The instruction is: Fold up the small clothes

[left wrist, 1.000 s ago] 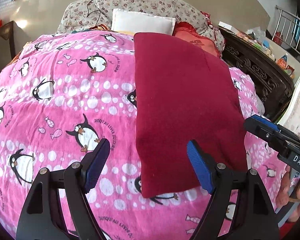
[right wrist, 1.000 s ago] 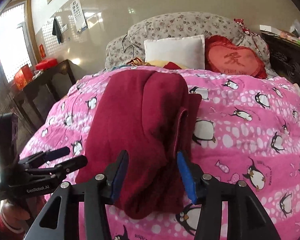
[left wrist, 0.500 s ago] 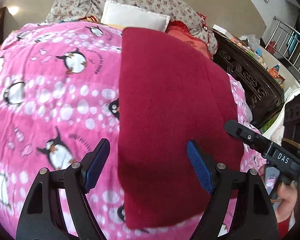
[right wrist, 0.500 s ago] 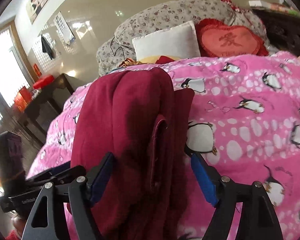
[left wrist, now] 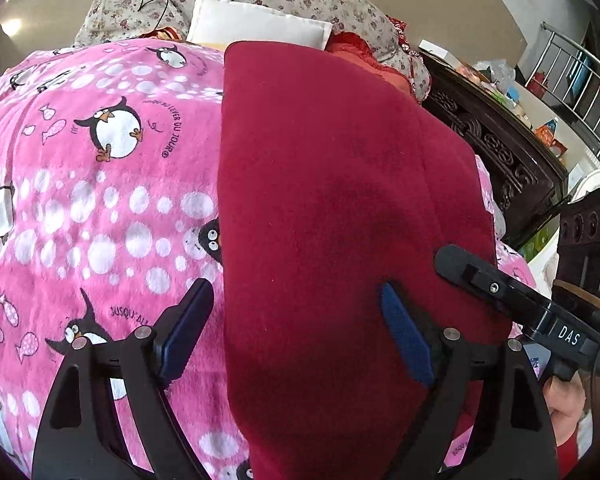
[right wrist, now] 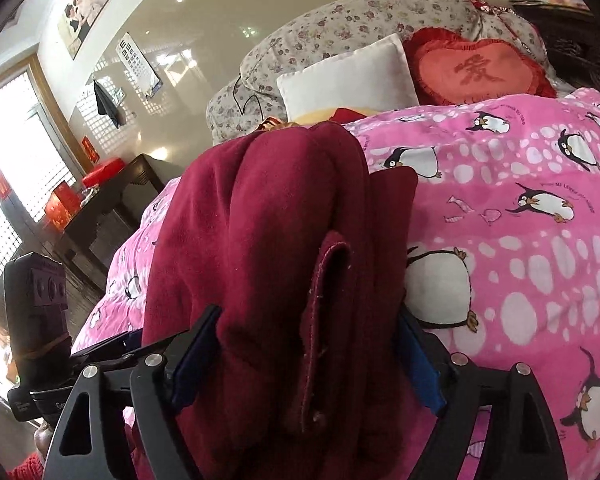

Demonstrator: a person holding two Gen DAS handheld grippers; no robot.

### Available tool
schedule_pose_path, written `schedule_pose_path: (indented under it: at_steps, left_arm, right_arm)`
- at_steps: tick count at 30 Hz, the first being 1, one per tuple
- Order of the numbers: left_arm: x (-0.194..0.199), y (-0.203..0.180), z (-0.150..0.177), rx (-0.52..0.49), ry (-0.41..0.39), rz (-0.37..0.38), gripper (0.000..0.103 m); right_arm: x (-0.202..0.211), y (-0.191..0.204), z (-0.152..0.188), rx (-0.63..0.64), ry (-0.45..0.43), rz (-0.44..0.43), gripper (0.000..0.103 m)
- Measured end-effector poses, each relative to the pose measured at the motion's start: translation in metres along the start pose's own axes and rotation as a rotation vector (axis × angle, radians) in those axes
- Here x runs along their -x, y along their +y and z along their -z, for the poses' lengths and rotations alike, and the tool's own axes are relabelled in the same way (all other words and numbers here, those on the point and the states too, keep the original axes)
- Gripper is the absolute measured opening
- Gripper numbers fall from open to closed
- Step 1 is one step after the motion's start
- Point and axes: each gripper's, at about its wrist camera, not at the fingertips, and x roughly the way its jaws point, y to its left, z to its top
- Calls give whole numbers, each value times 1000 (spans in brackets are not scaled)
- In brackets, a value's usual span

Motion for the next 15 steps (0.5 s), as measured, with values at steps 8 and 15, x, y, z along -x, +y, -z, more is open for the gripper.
schedule_pose_path:
  at_steps: [8,15]
  left_arm:
    - [-10,3,-2,9,19,104,71]
    - [43,-15,1,-54,-8,94,51]
  right_arm:
    - [1,-1,4,7,-20,-2,56]
    - [40,34,7,48,-49,-76,46]
